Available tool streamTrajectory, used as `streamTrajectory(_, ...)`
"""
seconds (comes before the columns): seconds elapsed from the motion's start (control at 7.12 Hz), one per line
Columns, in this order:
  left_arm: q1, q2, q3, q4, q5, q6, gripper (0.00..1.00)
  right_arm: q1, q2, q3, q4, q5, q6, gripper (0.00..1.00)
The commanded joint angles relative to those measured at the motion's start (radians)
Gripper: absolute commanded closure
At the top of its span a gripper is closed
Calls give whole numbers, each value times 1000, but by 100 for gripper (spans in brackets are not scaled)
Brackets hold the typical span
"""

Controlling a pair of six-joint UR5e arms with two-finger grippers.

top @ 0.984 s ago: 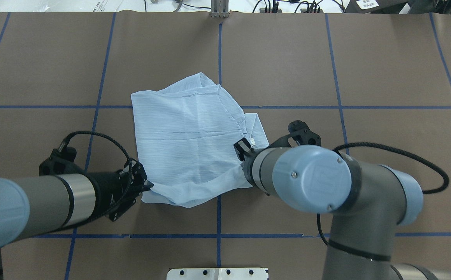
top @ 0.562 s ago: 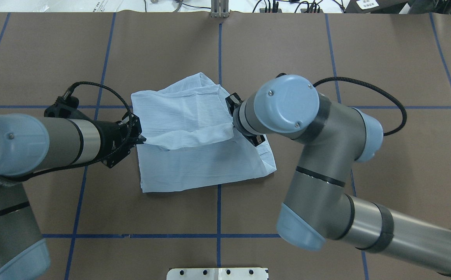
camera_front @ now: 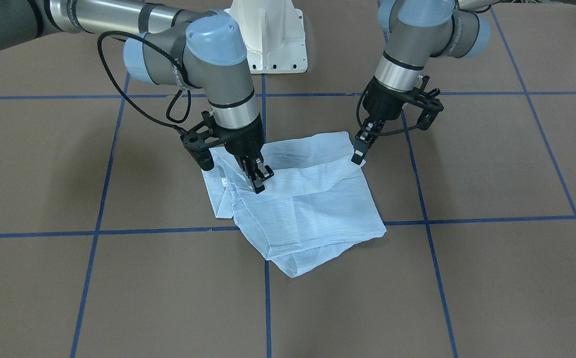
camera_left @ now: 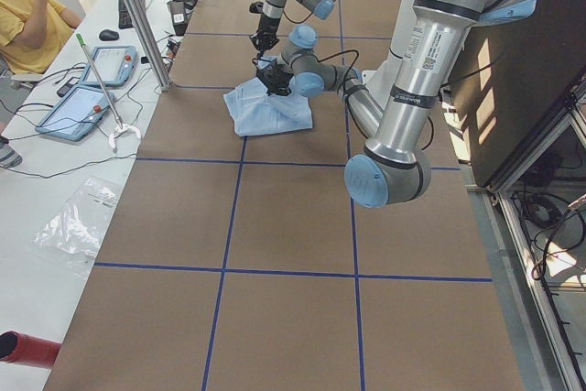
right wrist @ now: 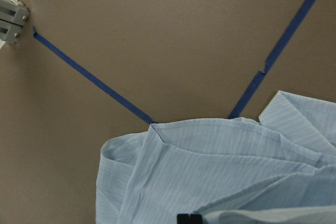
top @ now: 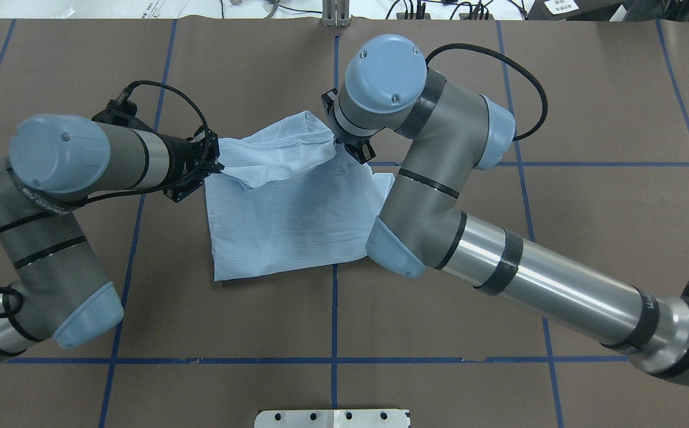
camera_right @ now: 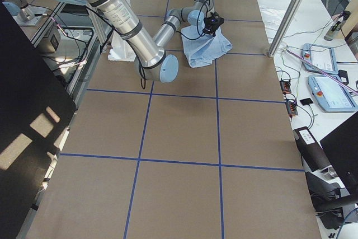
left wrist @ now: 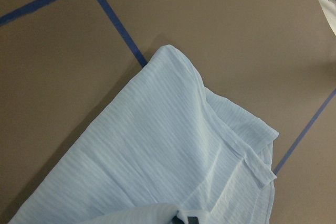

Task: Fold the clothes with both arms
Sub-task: 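Lay the folded edge down with both grippers and release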

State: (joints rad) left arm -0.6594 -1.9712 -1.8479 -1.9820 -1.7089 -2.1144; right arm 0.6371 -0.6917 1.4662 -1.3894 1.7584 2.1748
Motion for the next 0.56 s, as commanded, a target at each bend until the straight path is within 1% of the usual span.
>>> streamTrajectory(0.0, -38, -51, 180, -125, -3, 30, 100, 30, 72, -169, 96, 16, -36, 100)
streamTrajectory(0.14, -61, -54, 231, -173, -11, 65, 100, 35, 105, -237, 118, 18, -45, 100)
streamTrajectory(0.28, -75, -64, 271, -208, -11, 68, 100, 38, 135, -285, 136, 16, -56, 100)
streamTrajectory(0.42, -89, -72, 312, -240, -12, 71, 100, 47, 139, -318, 162, 18, -56, 100)
